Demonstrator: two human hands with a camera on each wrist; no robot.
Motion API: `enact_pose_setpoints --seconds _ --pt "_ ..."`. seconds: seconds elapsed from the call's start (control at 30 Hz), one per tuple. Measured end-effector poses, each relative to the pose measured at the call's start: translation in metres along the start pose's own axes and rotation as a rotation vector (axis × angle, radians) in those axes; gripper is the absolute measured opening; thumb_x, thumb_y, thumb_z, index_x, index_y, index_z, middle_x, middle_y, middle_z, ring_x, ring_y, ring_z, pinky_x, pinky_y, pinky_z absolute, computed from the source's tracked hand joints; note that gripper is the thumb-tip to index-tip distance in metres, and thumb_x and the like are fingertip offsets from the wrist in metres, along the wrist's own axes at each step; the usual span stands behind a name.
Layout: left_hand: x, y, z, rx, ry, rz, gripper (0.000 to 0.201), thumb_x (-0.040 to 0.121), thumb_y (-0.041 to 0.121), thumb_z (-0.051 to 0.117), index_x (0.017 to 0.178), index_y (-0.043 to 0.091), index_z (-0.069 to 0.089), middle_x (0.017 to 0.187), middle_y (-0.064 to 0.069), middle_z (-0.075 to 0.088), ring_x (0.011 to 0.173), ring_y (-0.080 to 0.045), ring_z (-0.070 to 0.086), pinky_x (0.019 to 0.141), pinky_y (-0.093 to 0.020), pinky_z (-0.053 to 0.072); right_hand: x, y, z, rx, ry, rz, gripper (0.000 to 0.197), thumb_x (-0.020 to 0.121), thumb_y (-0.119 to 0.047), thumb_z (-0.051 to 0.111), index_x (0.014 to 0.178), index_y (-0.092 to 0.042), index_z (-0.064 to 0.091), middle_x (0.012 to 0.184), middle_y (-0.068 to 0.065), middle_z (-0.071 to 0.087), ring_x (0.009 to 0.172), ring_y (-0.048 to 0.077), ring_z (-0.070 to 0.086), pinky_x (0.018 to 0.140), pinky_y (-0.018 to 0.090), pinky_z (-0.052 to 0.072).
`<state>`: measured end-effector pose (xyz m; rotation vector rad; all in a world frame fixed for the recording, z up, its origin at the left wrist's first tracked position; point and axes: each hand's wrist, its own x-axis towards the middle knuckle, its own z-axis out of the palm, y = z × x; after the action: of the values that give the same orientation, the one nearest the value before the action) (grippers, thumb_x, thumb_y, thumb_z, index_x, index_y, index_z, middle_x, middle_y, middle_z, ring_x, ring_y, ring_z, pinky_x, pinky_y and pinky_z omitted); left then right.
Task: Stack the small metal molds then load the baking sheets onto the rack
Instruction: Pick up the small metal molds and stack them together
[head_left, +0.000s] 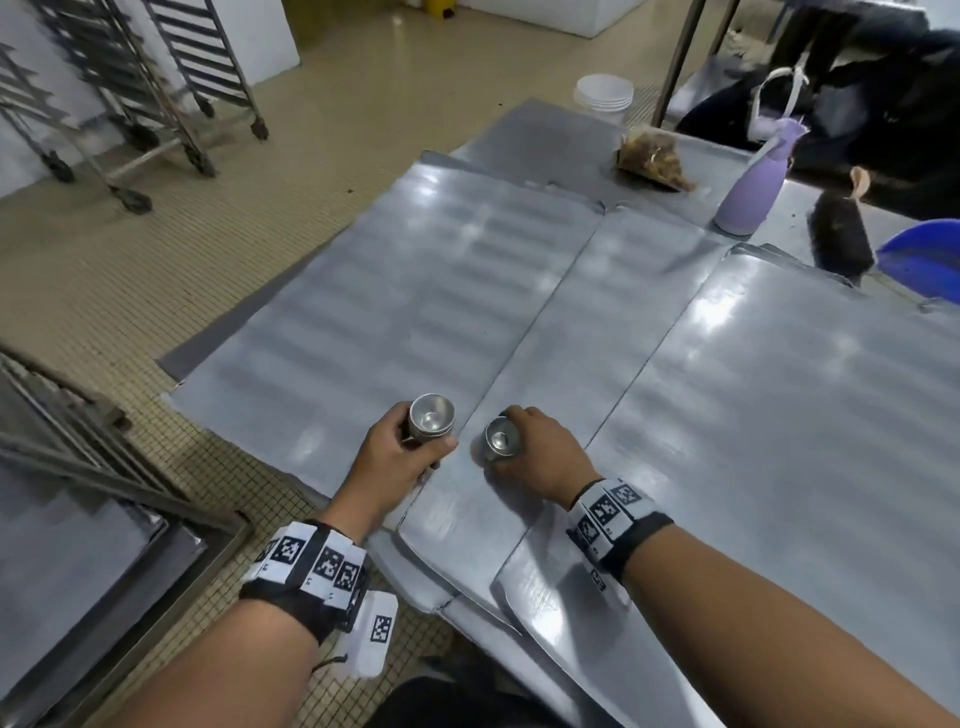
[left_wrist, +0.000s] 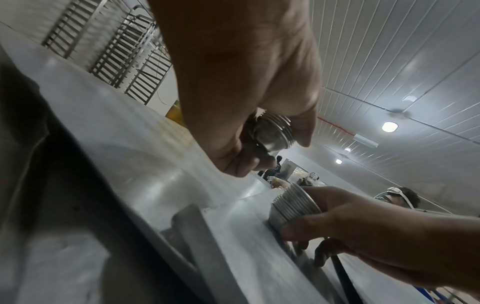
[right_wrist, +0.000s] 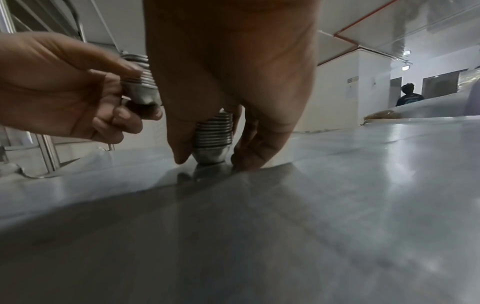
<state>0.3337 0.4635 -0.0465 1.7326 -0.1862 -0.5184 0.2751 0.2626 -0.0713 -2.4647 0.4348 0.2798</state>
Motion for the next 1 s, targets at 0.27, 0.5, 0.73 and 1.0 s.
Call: enact_pose_setpoints --seconds 0.27,0.5,0.73,1.0 --pt "0.037 0.015 0.029 0.001 -0.206 0.028 0.034 0.085 0.013 0.082 0.114 0.018 0.065 0.089 0.002 0.073 0.073 -0.011 0.066 0.063 -0.025 0.053 -0.021 0.026 -0.020 0.255 0.134 0.118 0.041 0.069 -0.033 0.077 0.103 -0.028 0.056 0.095 -0.005 0.069 0.088 0.019 0.065 0.075 0.032 0.052" --pt "0.039 0.040 0.115 0.136 -0.477 0.154 0.037 0.085 0.013 0.083 0.115 0.019 0.062 0.098 -0.004 0.074 0.078 -0.015 0.068 0.064 -0.030 0.051 -0.104 0.079 -0.064 0.447 0.428 0.254 0.054 0.071 -0.022 0.082 0.118 -0.029 0.055 0.102 -0.007 0.068 0.086 0.012 0.064 0.064 0.011 0.042" --pt "-0.030 0.060 0.237 0.203 -0.730 0.247 0.031 0.083 0.014 0.084 0.110 0.021 0.070 0.091 0.005 0.074 0.070 -0.002 0.061 0.064 -0.027 0.049 -0.239 0.150 -0.086 0.523 0.641 0.447 0.051 0.071 -0.023 0.081 0.115 -0.027 0.054 0.102 -0.004 0.066 0.089 0.018 0.061 0.061 0.018 0.042" --pt "-0.192 0.046 0.384 0.326 -0.944 0.368 0.039 0.078 0.018 0.086 0.111 0.028 0.067 0.102 0.005 0.074 0.084 -0.004 0.069 0.072 -0.028 0.052 -0.448 0.238 -0.080 0.502 0.784 0.655 0.057 0.071 -0.025 0.084 0.120 -0.024 0.054 0.107 -0.002 0.065 0.096 0.021 0.061 0.072 0.027 0.042"
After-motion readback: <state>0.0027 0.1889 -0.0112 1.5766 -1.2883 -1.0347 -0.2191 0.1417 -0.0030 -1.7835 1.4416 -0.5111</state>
